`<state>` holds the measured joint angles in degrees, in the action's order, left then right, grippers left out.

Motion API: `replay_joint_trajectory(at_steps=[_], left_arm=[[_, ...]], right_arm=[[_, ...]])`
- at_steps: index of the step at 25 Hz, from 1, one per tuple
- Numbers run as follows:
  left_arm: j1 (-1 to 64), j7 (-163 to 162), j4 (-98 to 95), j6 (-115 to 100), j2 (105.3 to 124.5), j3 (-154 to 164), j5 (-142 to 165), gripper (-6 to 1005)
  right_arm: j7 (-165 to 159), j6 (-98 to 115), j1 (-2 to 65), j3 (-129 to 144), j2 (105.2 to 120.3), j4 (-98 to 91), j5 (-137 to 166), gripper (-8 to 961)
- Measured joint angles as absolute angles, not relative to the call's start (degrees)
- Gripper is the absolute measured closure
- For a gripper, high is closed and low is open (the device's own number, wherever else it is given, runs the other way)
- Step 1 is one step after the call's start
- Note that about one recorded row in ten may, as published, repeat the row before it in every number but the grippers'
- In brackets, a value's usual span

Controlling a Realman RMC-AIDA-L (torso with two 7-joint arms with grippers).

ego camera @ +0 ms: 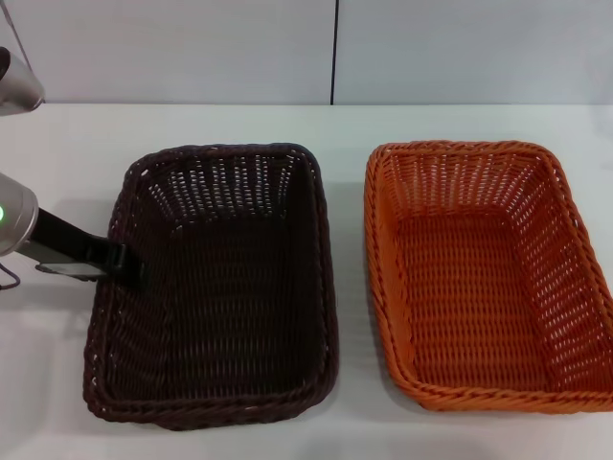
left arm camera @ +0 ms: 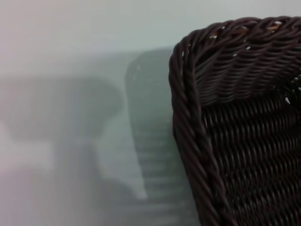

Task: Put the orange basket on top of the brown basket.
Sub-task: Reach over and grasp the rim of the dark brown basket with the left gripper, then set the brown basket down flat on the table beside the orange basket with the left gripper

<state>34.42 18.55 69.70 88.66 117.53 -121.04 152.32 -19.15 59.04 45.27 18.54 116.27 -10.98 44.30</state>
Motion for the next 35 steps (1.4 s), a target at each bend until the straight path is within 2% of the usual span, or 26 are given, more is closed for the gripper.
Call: replay_joint_trajectory(at_steps=[9, 11, 15, 16, 17, 19, 22, 23, 24, 27, 28, 35], left_arm=[[34.53, 20.47, 73.62, 90.8, 117.31, -122.51, 151.78, 707], [34.63, 22.39, 74.74, 91.98, 117.33, -123.72, 150.45, 804], [34.63, 22.39, 74.74, 91.98, 117.33, -123.72, 150.45, 802], [35.25, 29.29, 76.89, 96.13, 116.27, -128.95, 143.81, 802], [35.25, 29.29, 76.89, 96.13, 116.27, -128.95, 143.81, 802], [37.0, 34.17, 76.22, 98.89, 112.97, -129.14, 141.03, 801], [37.0, 34.17, 76.22, 98.89, 112.97, -129.14, 141.03, 800], [38.75, 38.14, 75.26, 101.31, 110.03, -129.15, 140.78, 799], [38.87, 40.5, 75.26, 102.02, 109.46, -129.45, 140.27, 799], [38.92, 42.51, 75.25, 102.6, 109.09, -129.61, 139.7, 798], [39.01, 47.64, 75.27, 104.1, 108.43, -129.47, 138.86, 797], [40.34, 56.77, 74.48, 107.46, 108.1, -128.57, 139.5, 795]], right_arm=[[-19.16, 59.01, 45.2, 18.55, 116.48, -10.9, 44.28, 385], [-19.16, 59.05, 45.05, 18.35, 116.51, -10.89, 44.18, 385], [-19.16, 59.48, 44.85, 18.25, 116.58, -11.06, 44.01, 385], [-19.16, 59.53, 44.87, 18.43, 116.58, -11.12, 44.08, 385], [-19.16, 59.59, 44.91, 18.62, 116.58, -11.18, 44.23, 385], [-19.1, 59.73, 45.17, 18.83, 116.28, -11.23, 44.35, 385], [-19.11, 59.86, 45.19, 18.83, 116.26, -11.27, 44.27, 385], [-19.15, 60.37, 45.24, 18.82, 116.25, -11.32, 44.16, 385], [-19.15, 60.37, 45.24, 18.82, 116.25, -11.32, 44.16, 385], [-19.16, 61.02, 45.25, 18.8, 116.29, -11.35, 44.2, 385], [-19.16, 61.35, 45.26, 18.81, 116.38, -11.4, 44.32, 385], [-19.27, 63.17, 44.62, 18.81, 116.7, -11.27, 44.35, 385]])
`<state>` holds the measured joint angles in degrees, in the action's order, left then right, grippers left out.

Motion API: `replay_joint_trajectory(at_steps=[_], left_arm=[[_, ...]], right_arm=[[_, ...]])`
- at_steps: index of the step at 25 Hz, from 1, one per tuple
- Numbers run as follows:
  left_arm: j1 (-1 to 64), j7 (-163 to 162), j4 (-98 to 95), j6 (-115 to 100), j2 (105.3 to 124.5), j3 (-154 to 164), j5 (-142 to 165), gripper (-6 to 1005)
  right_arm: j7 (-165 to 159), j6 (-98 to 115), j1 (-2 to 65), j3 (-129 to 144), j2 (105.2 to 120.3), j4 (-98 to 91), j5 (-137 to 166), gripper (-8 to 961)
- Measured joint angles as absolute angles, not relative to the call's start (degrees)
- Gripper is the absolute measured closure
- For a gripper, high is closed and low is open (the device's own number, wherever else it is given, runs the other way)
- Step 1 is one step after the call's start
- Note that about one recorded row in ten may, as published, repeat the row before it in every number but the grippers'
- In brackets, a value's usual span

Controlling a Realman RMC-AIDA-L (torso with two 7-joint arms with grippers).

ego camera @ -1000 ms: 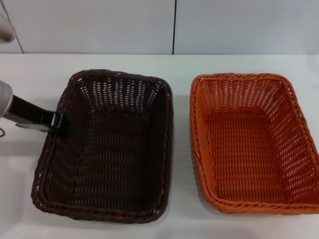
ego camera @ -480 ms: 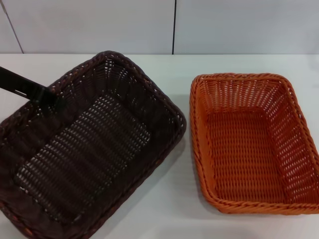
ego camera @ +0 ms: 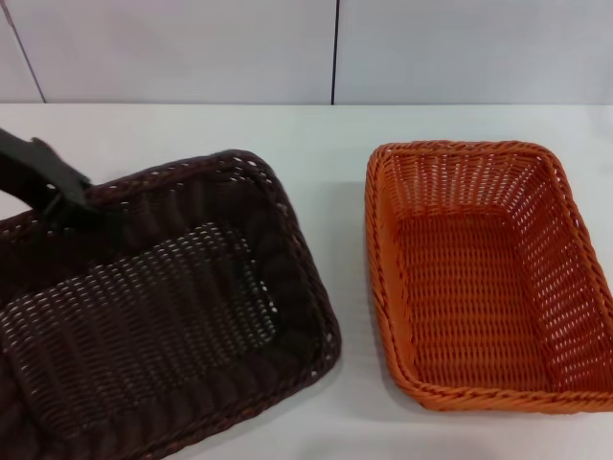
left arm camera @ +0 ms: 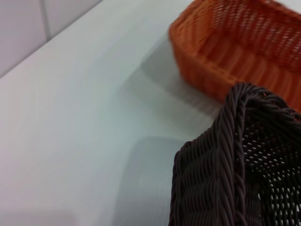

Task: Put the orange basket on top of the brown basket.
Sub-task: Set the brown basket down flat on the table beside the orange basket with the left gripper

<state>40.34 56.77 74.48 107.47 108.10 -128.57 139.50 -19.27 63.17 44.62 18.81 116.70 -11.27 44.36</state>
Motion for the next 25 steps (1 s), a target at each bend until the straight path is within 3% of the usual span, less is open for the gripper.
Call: replay_joint_trajectory(at_steps=[3, 4, 6, 8, 9, 10, 15, 18, 25], left_arm=[[41.82, 59.11, 72.36, 106.04, 109.15, -128.57, 139.43, 793], [43.68, 61.33, 69.39, 102.89, 111.74, -128.44, 139.52, 793], [44.66, 62.59, 67.35, 100.61, 113.69, -127.96, 139.89, 792], [44.66, 62.59, 67.35, 100.61, 113.69, -127.96, 139.89, 791], [45.62, 63.76, 65.27, 96.93, 116.04, -126.23, 140.22, 791], [46.13, 64.24, 64.37, 95.18, 116.96, -124.61, 140.26, 791], [47.64, 64.57, 62.28, 93.24, 117.66, -122.41, 139.72, 789], [51.85, 66.89, 54.89, 91.79, 117.72, -121.33, 137.54, 788], [52.68, 66.33, 53.79, 91.25, 117.64, -120.96, 138.27, 785]], right_arm=[[-19.36, 63.2, 44.2, 18.81, 116.83, -11.16, 44.24, 385], [-19.36, 63.2, 44.2, 18.81, 116.83, -11.16, 44.24, 385], [-19.49, 63.21, 44.01, 18.8, 116.88, -11.18, 44.19, 385], [-19.56, 63.25, 43.93, 18.54, 116.91, -11.2, 44.12, 385], [-19.56, 63.25, 43.93, 18.54, 116.91, -11.2, 44.12, 385], [-19.55, 63.25, 43.91, 18.43, 116.95, -11.19, 44.1, 385], [-19.58, 63.28, 43.79, 18.29, 117.46, -11.13, 44.09, 385], [-19.59, 63.28, 43.67, 18.22, 117.72, -10.98, 44.09, 385], [-19.6, 63.28, 43.36, 18.19, 118.09, -10.65, 44.09, 385]])
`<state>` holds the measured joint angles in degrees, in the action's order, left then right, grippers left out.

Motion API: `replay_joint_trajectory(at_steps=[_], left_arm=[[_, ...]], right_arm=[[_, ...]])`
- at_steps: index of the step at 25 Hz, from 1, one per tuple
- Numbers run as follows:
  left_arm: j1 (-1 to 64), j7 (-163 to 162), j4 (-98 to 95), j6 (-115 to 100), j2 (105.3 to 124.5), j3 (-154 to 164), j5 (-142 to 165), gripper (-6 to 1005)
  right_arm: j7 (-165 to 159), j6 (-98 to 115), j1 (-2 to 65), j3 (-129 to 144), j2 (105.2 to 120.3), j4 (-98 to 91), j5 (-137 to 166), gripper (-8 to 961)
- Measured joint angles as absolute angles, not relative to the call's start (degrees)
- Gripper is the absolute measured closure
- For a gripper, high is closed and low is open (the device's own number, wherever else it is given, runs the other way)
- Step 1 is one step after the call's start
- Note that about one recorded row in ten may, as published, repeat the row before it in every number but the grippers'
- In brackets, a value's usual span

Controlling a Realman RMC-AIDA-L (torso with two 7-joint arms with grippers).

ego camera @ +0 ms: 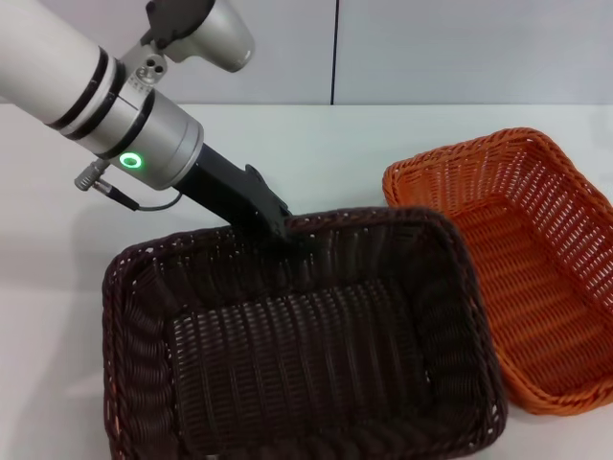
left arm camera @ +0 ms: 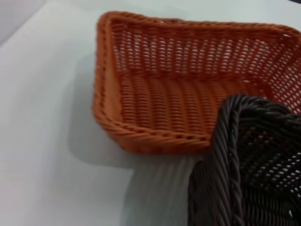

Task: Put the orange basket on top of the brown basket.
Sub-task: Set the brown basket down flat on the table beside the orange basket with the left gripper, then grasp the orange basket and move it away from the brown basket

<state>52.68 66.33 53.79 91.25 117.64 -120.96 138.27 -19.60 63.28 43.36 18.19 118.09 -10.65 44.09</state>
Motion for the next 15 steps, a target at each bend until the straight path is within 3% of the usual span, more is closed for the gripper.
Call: replay_joint_trajectory(at_steps=[7, 13, 15], left_arm=[[51.41, 66.07, 55.45, 89.8, 117.5, -122.32, 138.01, 782], [49.48, 65.97, 57.94, 89.64, 117.66, -124.94, 136.41, 590], [49.12, 66.02, 58.19, 89.64, 117.61, -125.65, 135.64, 387]], right_arm=[[-19.6, 63.16, 43.36, 18.15, 118.12, -10.47, 44.09, 385], [-20.07, 63.03, 44.0, 18.07, 118.1, -10.8, 44.03, 385], [-20.74, 62.86, 44.15, 18.25, 118.04, -10.83, 44.08, 385]])
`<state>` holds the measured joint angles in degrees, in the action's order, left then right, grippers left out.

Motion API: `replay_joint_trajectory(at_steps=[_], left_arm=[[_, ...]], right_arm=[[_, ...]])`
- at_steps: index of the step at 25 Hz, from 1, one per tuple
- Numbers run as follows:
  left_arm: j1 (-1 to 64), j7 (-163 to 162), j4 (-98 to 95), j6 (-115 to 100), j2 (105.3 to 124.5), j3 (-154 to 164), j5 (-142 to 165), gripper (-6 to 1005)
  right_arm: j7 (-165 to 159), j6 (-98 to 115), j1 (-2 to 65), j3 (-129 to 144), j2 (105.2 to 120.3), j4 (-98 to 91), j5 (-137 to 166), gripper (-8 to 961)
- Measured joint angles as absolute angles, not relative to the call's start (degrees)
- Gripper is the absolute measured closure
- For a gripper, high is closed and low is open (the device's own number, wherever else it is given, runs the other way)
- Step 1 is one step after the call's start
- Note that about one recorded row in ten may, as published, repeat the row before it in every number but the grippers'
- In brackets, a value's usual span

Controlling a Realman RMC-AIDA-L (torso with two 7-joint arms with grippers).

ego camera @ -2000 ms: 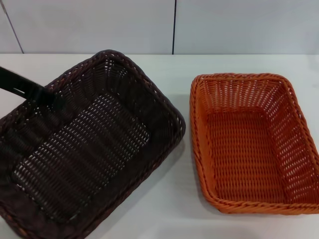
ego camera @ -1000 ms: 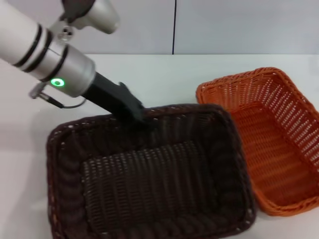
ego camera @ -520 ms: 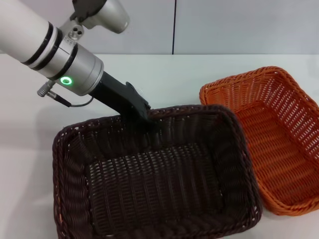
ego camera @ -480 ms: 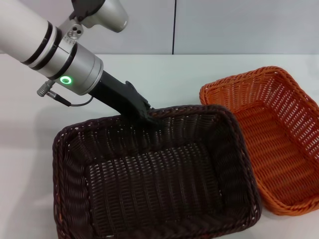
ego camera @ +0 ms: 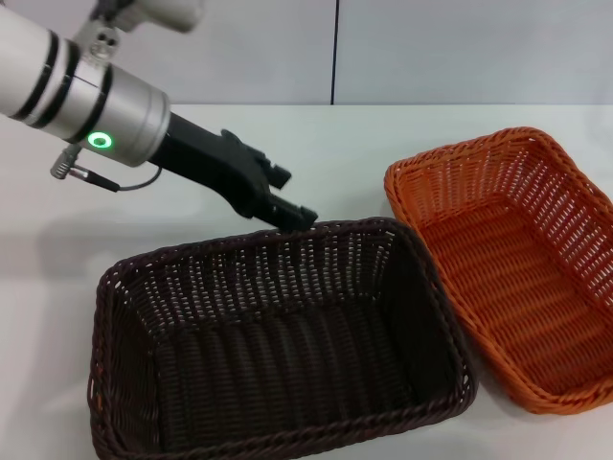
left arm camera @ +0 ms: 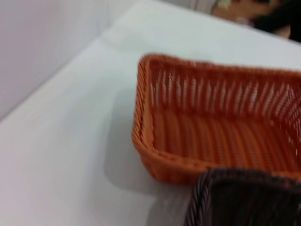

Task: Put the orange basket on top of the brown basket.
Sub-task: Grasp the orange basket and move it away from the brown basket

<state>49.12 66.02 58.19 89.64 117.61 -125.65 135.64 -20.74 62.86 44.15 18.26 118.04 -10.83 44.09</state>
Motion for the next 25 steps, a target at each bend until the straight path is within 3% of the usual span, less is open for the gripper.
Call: replay_joint_trajectory(at_steps=[5, 7, 8, 9, 12, 13, 14, 18, 25], left_arm=[[45.11, 67.19, 61.45, 88.19, 117.73, -129.71, 128.12, 205], [42.71, 69.05, 62.56, 85.77, 117.77, -130.18, 122.59, 162], [39.21, 72.84, 63.01, 81.88, 117.76, -130.27, 114.42, 154], [39.21, 72.84, 63.01, 81.88, 117.76, -130.27, 114.42, 147], [35.26, 78.81, 62.51, 77.72, 117.81, -129.86, 103.9, 133], [33.32, 81.42, 61.97, 75.71, 117.9, -129.7, 98.56, 133], [33.32, 81.42, 61.97, 75.71, 117.9, -129.7, 98.56, 134], [31.86, 82.51, 61.42, 74.12, 117.92, -130.02, 94.05, 137], [31.5, 83.82, 61.21, 73.65, 117.8, -131.0, 90.94, 140]], right_arm=[[-33.49, 60.32, 44.23, 25.38, 117.22, -13.98, 47.45, 385], [-41.09, 57.82, 43.95, 30.57, 116.24, -16.38, 50.94, 386], [-50.35, 55.52, 43.89, 35.57, 114.44, -18.59, 56.49, 386], [-50.35, 55.52, 43.89, 35.57, 114.44, -18.59, 56.49, 386], [-65.7, 56.04, 43.94, 42.79, 110.43, -22.07, 69.75, 386], [-76.4, 60.67, 43.75, 45.46, 107.75, -25.85, 81.41, 386], [-76.4, 60.67, 43.75, 45.46, 107.75, -25.85, 81.41, 386], [-95.21, 79.26, 41.47, 44.87, 104.5, -40.2, 105.02, 386], [-105.33, 97.27, 42.19, 40.06, 104.0, -49.24, 124.82, 386]])
